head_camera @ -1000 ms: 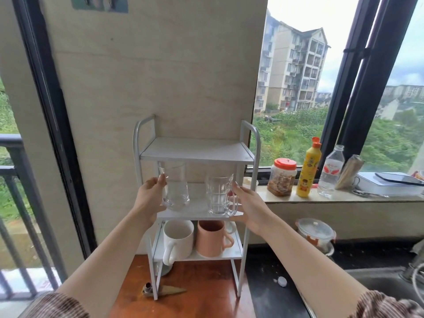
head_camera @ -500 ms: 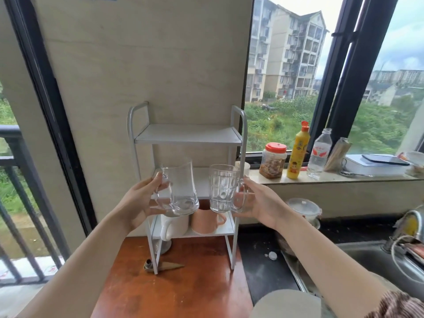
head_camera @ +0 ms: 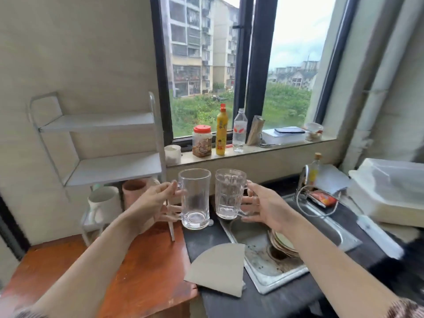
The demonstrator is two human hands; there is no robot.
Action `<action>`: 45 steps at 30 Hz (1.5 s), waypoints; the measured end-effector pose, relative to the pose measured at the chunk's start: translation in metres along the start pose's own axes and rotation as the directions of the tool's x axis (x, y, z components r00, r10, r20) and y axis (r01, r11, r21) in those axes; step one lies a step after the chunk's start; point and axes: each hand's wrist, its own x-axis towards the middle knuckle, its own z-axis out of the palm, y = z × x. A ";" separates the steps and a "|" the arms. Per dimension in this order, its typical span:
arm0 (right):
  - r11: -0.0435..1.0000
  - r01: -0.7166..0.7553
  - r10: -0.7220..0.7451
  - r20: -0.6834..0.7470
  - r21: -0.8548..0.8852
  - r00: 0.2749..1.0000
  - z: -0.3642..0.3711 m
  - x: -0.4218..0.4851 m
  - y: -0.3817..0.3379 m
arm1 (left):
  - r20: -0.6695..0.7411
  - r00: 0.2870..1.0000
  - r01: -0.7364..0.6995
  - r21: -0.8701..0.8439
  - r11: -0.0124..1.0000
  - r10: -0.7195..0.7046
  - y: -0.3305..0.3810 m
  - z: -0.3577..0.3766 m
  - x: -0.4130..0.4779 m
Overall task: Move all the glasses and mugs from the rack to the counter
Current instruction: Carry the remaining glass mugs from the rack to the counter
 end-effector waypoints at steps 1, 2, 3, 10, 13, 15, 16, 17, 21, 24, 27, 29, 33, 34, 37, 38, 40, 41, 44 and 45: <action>1.000 0.008 -0.009 -0.027 -0.013 1.000 -0.021 -0.016 0.002 | 0.042 0.999 0.005 0.004 1.000 -0.005 -0.003 0.025 0.002; 1.000 0.014 -0.015 -0.051 -0.022 0.999 -0.043 -0.033 0.004 | 0.077 0.997 0.010 0.007 1.000 -0.011 -0.006 0.052 0.004; 1.000 0.018 -0.019 -0.075 -0.023 0.997 -0.066 -0.051 0.007 | 0.106 0.994 0.014 0.010 1.000 -0.015 -0.010 0.079 0.004; 0.997 0.049 -0.028 -0.337 0.056 0.941 -0.226 -0.198 0.033 | 0.362 0.930 0.063 0.005 0.998 -0.061 -0.047 0.276 -0.007; 0.998 0.030 -0.003 -0.433 0.058 0.901 -0.291 -0.262 0.045 | 0.464 0.883 0.064 0.023 0.998 -0.068 -0.059 0.363 -0.013; 0.997 0.022 0.017 -0.514 0.070 0.858 -0.330 -0.301 0.051 | 0.526 0.848 0.060 0.025 0.998 -0.064 -0.066 0.421 -0.016; 0.996 0.025 0.027 -0.554 0.085 0.832 -0.349 -0.321 0.053 | 0.555 0.829 0.056 0.028 0.998 -0.062 -0.068 0.449 -0.018; 0.994 0.031 0.038 -0.594 0.106 0.804 -0.367 -0.339 0.055 | 0.584 0.809 0.051 0.034 0.998 -0.061 -0.070 0.477 -0.020; 0.976 0.079 0.095 -0.727 0.202 0.680 -0.433 -0.408 0.061 | 0.693 0.717 0.043 0.064 0.997 -0.075 -0.073 0.584 -0.025; 0.964 0.121 0.116 -0.781 0.238 0.614 -0.478 -0.450 0.066 | 0.766 0.636 0.037 0.092 0.995 -0.094 -0.075 0.659 -0.024; 0.958 0.149 0.129 -0.829 0.247 0.545 -0.523 -0.481 0.076 | 0.822 0.559 0.026 0.115 0.993 -0.110 -0.082 0.730 -0.021; 0.953 0.165 0.145 -0.860 0.254 0.489 -0.554 -0.496 0.081 | 0.846 0.517 0.030 0.132 0.991 -0.128 -0.089 0.778 -0.015; 0.941 0.201 0.177 -0.904 0.271 0.390 -0.623 -0.520 0.090 | 0.881 0.436 0.050 0.178 0.983 -0.181 -0.105 0.880 0.006; 0.940 0.209 0.180 -0.913 0.269 0.367 -0.642 -0.524 0.091 | 0.888 0.420 0.061 0.180 0.982 -0.189 -0.109 0.906 0.013; 0.937 0.218 0.204 -0.934 0.273 0.295 -0.698 -0.535 0.093 | 0.886 0.402 0.077 0.217 0.973 -0.230 -0.115 0.981 0.029; 0.936 0.219 0.211 -0.938 0.275 0.275 -0.715 -0.538 0.095 | 0.882 0.399 0.093 0.234 0.968 -0.252 -0.117 1.004 0.033; 0.932 0.230 0.225 -0.944 0.280 0.241 -0.747 -0.544 0.099 | 0.877 0.378 0.133 0.265 0.955 -0.297 -0.121 1.048 0.041; 0.928 0.237 0.237 -0.946 0.288 0.222 -0.762 -0.547 0.101 | 0.875 0.364 0.146 0.283 0.948 -0.318 -0.123 1.068 0.044; 0.919 0.251 0.262 -0.946 0.305 0.190 -0.806 -0.556 0.111 | 0.884 0.319 0.129 0.317 0.940 -0.342 -0.135 1.120 0.053; 0.917 0.254 0.266 -0.946 0.308 0.186 -0.822 -0.558 0.114 | 0.887 0.305 0.120 0.325 0.938 -0.347 -0.139 1.136 0.056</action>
